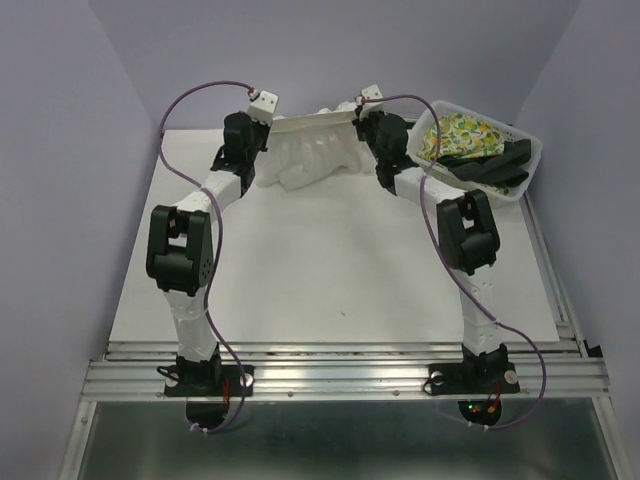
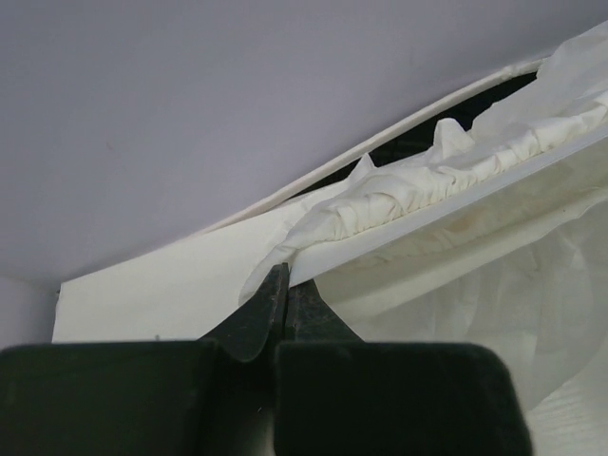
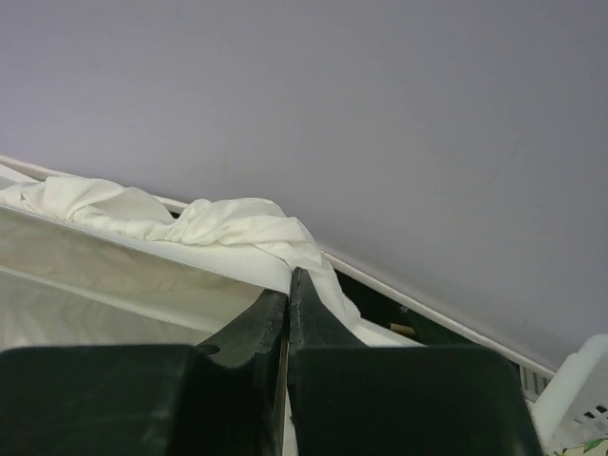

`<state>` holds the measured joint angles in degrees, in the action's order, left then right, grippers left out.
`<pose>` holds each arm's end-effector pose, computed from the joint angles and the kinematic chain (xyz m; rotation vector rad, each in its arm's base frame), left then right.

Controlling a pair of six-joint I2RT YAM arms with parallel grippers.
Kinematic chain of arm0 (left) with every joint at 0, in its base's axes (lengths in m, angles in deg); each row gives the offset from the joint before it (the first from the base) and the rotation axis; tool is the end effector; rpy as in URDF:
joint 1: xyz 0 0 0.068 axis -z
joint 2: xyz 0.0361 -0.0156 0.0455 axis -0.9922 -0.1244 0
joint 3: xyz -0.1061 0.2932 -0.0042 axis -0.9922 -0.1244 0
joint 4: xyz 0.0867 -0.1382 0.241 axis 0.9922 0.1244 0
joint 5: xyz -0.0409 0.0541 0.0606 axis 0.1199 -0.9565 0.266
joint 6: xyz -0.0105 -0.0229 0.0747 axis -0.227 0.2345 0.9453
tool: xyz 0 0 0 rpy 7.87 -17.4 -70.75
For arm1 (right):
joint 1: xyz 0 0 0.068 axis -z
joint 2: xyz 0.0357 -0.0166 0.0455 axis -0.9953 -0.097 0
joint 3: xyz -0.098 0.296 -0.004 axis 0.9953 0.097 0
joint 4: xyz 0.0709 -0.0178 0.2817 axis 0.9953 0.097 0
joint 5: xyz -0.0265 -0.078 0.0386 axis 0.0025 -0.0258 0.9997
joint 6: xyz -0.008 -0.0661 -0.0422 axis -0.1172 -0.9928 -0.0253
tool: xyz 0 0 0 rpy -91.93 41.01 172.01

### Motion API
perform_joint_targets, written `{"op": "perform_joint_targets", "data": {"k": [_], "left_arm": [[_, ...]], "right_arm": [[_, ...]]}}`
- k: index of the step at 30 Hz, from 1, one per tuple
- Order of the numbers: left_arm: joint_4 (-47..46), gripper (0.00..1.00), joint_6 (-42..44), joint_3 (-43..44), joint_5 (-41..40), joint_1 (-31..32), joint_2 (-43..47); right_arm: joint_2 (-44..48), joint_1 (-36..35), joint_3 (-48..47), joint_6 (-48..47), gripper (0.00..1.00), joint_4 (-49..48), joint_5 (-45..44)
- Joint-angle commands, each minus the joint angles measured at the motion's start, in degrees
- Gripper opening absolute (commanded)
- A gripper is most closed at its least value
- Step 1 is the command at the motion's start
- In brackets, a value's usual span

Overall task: Fold and stack the skirts
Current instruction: Flatten the skirt out

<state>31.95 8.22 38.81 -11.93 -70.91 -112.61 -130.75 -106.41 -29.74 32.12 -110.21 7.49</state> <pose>0.5357 -0.1125 0.3203 0.4258 1.5190 0.1187 0.5840 0.2296 0.2876 -0.4084 1.3774 0.0179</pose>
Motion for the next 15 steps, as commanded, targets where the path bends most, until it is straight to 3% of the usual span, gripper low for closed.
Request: {"op": "perform_joint_targets", "data": {"k": [1, 7, 11, 15], "left_arm": [[-1.7, 0.00, 2.1, 4.2, -5.9, -2.6, -0.6], [-1.7, 0.00, 1.5, 12.4, -8.9, -2.8, -7.6], [-2.8, 0.00, -1.1, 20.5, -9.6, -4.2, -12.2], [-4.1, 0.00, -2.1, 26.7, -7.9, -5.1, -13.9]], "right_arm": [[-1.2, 3.2, -5.7, -0.7, 0.01, 2.2, -4.5], [-11.2, 3.2, -18.8, -1.4, 0.01, 3.0, -9.8], [-20.0, 4.3, -35.8, 0.5, 0.01, 6.1, -13.5], [-21.2, 4.8, -40.6, 1.1, 0.01, 4.7, -13.2]]}}
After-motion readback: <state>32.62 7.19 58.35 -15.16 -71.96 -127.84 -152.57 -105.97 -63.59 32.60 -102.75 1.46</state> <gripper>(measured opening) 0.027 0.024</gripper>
